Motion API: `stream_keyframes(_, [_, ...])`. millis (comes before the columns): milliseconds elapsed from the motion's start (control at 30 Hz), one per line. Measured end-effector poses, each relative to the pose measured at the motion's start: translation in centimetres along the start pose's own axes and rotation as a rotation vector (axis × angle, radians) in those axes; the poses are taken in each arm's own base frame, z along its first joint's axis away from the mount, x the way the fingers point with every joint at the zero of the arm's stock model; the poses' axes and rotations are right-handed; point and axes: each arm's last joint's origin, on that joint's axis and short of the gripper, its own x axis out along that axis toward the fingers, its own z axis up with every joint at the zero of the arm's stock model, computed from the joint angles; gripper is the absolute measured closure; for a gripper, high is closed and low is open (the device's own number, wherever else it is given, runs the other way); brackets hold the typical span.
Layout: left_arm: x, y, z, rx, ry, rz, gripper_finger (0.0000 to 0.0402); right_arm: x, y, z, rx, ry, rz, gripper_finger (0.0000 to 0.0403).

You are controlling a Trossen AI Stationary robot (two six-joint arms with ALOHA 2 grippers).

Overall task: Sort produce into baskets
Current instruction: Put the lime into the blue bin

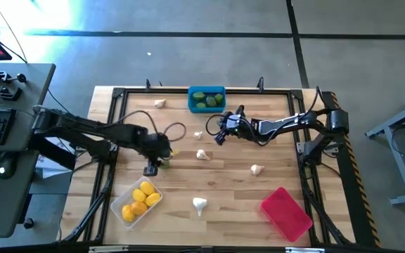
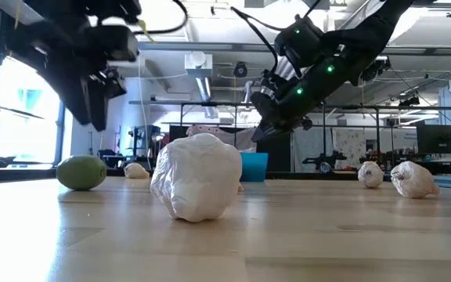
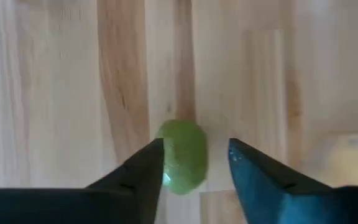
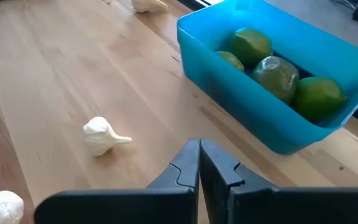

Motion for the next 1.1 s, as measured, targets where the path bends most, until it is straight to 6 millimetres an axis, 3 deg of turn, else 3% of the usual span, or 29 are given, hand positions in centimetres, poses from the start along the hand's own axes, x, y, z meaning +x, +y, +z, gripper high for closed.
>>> stream_keyframes(300, [2.3,-0.1,2.0,0.034,0.175,0.039,0.0147,0.0,0.0,0.0,-0.013,0.001,-0.013,0.0403])
stream_keyframes(433, [3.8,-0.1,1.6,0.053,0.287,0.038,0.0136,0.0,0.0,0.0,-0.027,0.003,-0.014,0.0403])
stream_keyframes(700, [5.9,0.1,1.6,0.070,0.340,0.032,0.0137,0.0,-0.1,-0.1,-0.045,0.004,-0.015,0.0403])
stream_keyframes(867, [6.5,0.5,2.0,0.062,0.314,0.062,0.0173,0.0,-0.1,-0.1,-0.045,0.004,-0.016,0.0403])
stream_keyframes(1000, [5.8,1.6,2.2,0.093,0.277,0.127,0.0242,0.0,0.1,0.0,-0.044,-0.003,-0.013,0.0403])
stream_keyframes(1100, [5.3,3.5,2.5,0.043,0.236,0.148,0.0288,-0.1,0.1,0.1,-0.041,-0.012,-0.012,0.0403])
